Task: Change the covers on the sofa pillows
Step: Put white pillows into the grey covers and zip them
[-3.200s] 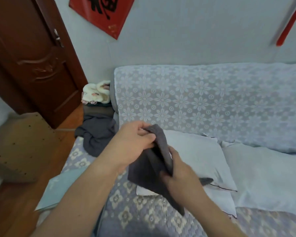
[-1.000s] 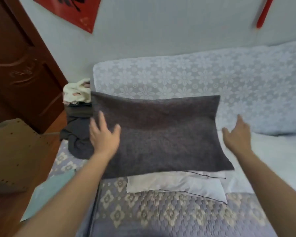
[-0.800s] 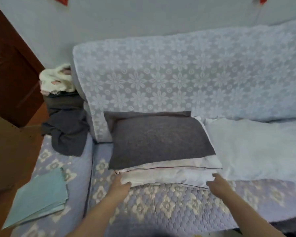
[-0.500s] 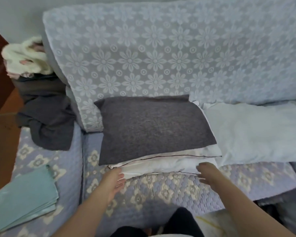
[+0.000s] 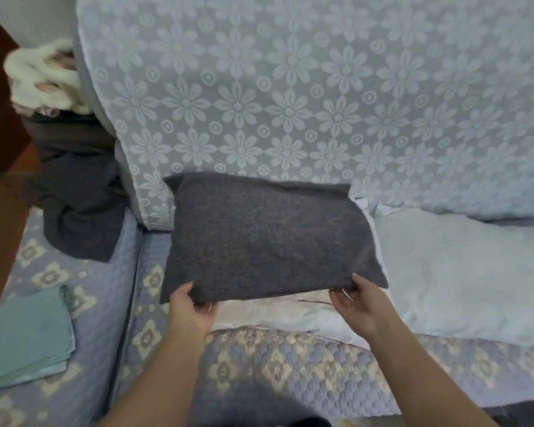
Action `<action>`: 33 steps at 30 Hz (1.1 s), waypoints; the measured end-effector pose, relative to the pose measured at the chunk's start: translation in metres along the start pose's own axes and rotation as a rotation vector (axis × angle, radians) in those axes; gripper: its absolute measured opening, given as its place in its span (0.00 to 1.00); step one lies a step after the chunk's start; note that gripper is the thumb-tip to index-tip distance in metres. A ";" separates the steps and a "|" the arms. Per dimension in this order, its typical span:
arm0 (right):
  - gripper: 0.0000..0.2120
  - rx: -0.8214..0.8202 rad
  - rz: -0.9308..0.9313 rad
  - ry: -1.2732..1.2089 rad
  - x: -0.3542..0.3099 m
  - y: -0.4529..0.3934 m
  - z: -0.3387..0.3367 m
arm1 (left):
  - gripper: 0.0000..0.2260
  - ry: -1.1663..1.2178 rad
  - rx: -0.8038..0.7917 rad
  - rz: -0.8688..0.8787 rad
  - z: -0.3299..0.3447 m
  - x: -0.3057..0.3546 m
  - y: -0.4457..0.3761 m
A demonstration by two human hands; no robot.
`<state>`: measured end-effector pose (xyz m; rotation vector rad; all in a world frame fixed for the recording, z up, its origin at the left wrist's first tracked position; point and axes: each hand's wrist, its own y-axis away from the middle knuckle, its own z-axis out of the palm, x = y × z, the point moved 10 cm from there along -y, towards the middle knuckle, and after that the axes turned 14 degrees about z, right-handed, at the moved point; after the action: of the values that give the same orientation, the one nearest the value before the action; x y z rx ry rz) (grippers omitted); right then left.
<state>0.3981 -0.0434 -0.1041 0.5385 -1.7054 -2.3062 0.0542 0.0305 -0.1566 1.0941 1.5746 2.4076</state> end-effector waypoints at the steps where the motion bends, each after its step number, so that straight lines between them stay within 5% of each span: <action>1: 0.11 -0.028 -0.054 0.024 -0.011 0.022 0.010 | 0.06 0.026 0.020 0.024 0.005 0.008 0.011; 4: 0.07 -0.052 -0.293 0.098 -0.044 0.096 0.030 | 0.10 0.054 0.017 0.077 0.028 0.046 0.044; 7: 0.04 0.011 -0.550 0.135 -0.086 0.178 0.042 | 0.06 0.033 -0.007 0.312 0.049 0.123 0.088; 12: 0.08 0.047 -0.832 0.015 -0.128 0.280 0.069 | 0.28 -0.150 -0.139 0.796 0.082 0.226 0.203; 15: 0.04 -0.054 -0.826 0.035 -0.123 0.298 0.084 | 0.24 -0.133 -0.404 0.827 0.108 0.242 0.266; 17: 0.08 -0.095 -0.762 0.285 -0.107 0.289 0.096 | 0.09 -0.198 -0.595 0.792 0.127 0.229 0.303; 21: 0.06 -0.078 -0.770 0.760 -0.044 0.290 0.105 | 0.09 -0.334 -1.038 0.531 0.152 0.156 0.369; 26: 0.04 -0.205 -0.967 0.791 0.012 0.345 0.107 | 0.11 -0.737 -1.053 0.722 0.139 0.125 0.380; 33: 0.11 -0.205 -1.019 0.986 0.038 0.350 0.114 | 0.09 -0.900 -1.105 0.799 0.131 0.131 0.393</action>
<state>0.3031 -0.0640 0.2526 2.3731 -0.7188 -1.9394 0.1568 0.0002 0.2644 2.1105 -0.5110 1.9128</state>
